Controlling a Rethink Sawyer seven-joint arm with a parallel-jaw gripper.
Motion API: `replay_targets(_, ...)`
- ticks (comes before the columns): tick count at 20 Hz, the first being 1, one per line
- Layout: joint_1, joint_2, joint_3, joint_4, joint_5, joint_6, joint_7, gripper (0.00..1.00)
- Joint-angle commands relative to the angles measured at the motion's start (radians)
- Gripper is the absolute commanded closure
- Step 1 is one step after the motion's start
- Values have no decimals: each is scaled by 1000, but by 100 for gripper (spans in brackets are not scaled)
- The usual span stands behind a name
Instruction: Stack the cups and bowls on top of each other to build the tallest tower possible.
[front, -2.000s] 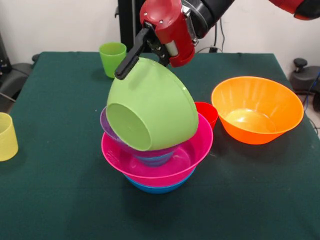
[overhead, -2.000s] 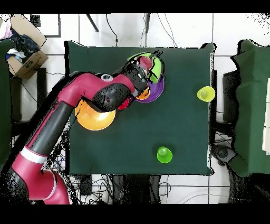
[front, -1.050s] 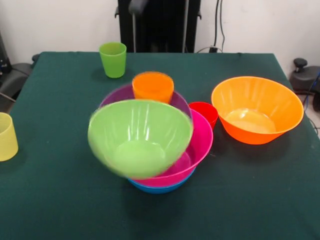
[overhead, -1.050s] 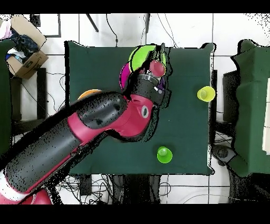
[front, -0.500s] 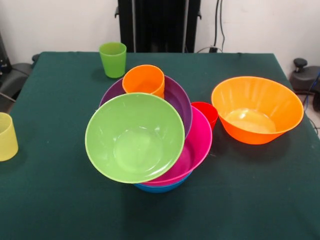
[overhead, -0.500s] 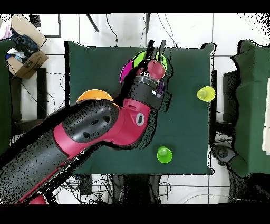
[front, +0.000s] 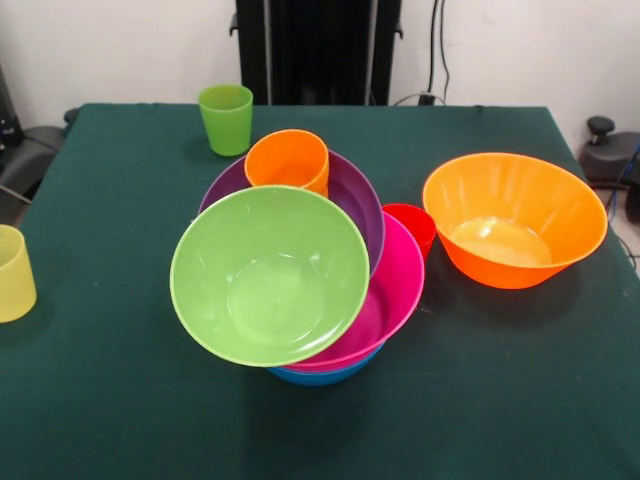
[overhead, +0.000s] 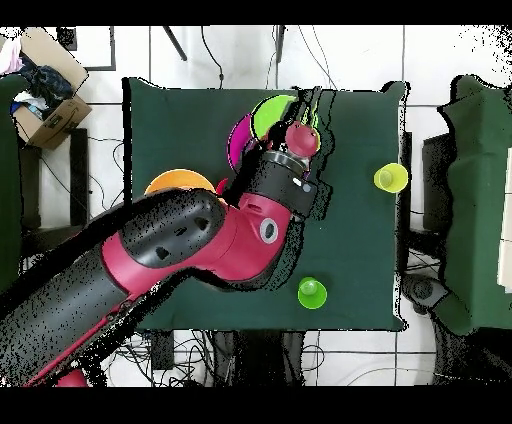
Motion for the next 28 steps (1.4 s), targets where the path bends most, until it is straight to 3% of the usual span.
replay_targets(1,1,45,202,-155,-298,13,236,0)
replay_targets(8,-29,88,245,-263,-579,-177,447,0)
replay_targets(12,-40,106,262,-297,-688,-254,507,0)
replay_targets(19,-45,120,275,-325,-783,-324,570,0)
replay_targets(28,-55,120,313,-340,-840,-402,604,0)
